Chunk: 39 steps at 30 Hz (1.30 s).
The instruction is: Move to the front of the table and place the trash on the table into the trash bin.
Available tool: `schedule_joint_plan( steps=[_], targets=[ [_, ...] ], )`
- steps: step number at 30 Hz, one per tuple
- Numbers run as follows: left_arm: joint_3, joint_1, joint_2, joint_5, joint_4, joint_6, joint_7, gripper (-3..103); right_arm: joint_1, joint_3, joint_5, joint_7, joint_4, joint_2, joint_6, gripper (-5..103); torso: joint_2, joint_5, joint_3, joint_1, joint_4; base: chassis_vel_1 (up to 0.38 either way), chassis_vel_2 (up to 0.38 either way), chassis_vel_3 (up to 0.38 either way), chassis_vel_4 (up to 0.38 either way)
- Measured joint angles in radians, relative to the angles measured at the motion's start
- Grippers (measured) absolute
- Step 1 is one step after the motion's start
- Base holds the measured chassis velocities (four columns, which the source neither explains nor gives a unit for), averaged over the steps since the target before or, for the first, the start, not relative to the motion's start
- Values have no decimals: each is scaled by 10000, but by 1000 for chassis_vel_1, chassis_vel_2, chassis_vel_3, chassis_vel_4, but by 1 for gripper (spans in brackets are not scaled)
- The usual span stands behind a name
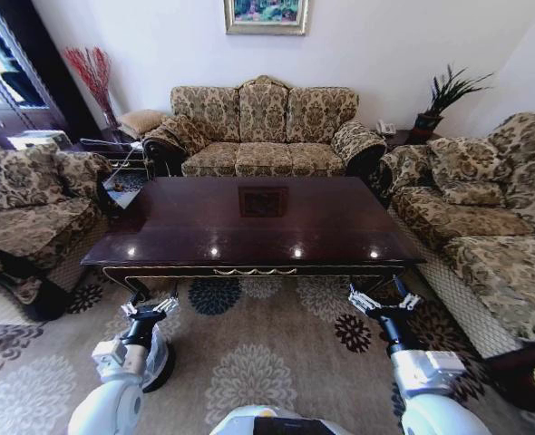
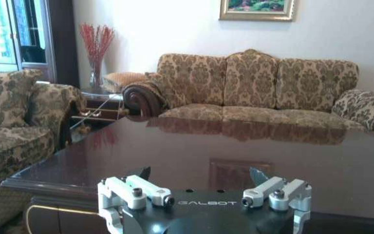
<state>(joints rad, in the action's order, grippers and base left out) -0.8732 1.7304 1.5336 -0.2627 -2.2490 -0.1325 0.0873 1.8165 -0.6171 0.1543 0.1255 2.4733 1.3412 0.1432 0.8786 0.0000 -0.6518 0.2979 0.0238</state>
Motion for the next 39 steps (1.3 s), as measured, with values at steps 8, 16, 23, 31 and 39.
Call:
schedule_joint_plan(
  steps=[8, 16, 23, 31, 39],
  targets=[
    [0, 0, 0, 0, 0, 0, 0, 100, 0, 0, 0, 0, 0, 0, 0, 100, 0, 0, 0, 0, 0, 0, 0, 0, 0],
    [0, 0, 0, 0, 0, 0, 0, 100, 0, 0, 0, 0, 0, 0, 0, 100, 0, 0, 0, 0, 0, 0, 0, 0, 0],
    [0, 0, 0, 0, 0, 0, 0, 100, 0, 0, 0, 0, 0, 0, 0, 100, 0, 0, 0, 0, 0, 0, 0, 0, 0],
    [0, 0, 0, 0, 0, 0, 0, 100, 1, 0, 0, 0, 0, 0, 0, 100, 0, 0, 0, 0, 0, 0, 0, 0, 0],
    [0, 0, 0, 0, -1, 0, 0, 100, 0, 0, 0, 0, 0, 0, 0, 100, 0, 0, 0, 0, 0, 0, 0, 0, 0]
  ],
)
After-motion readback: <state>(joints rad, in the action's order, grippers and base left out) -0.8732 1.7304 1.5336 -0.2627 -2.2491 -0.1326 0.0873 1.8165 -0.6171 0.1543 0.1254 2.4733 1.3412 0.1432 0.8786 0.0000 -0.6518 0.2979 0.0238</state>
